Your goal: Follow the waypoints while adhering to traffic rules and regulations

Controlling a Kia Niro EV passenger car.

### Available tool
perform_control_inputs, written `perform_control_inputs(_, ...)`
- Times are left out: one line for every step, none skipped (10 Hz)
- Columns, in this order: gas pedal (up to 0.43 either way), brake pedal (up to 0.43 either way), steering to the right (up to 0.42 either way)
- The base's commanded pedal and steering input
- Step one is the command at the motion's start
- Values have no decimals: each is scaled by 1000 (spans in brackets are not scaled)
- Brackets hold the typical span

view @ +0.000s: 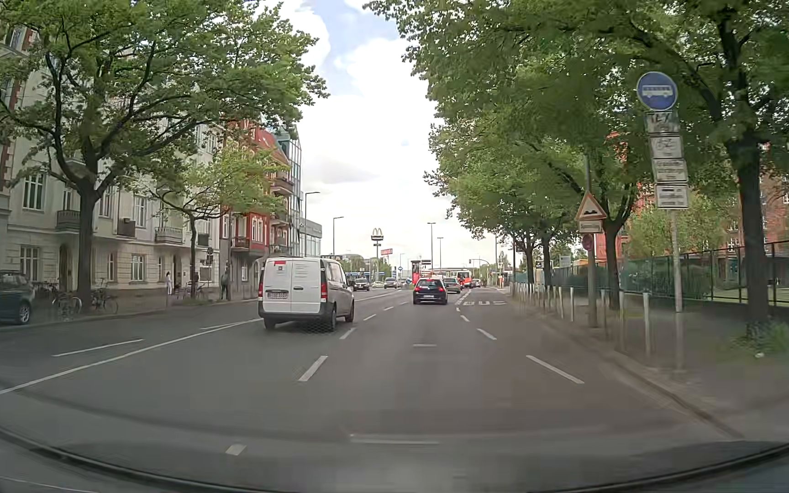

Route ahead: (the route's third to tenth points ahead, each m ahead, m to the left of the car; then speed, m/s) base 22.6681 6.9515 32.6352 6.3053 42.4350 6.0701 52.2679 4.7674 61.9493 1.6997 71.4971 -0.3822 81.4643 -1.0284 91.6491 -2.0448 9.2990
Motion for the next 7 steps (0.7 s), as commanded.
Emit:
perform_control_inputs(0, 18, -18)
perform_control_inputs(0, 18, -8)
perform_control_inputs(0, 18, -5)
perform_control_inputs(0, 18, -5)
perform_control_inputs(0, 18, -4)
perform_control_inputs(0, 18, -3)
perform_control_inputs(0, 18, -2)
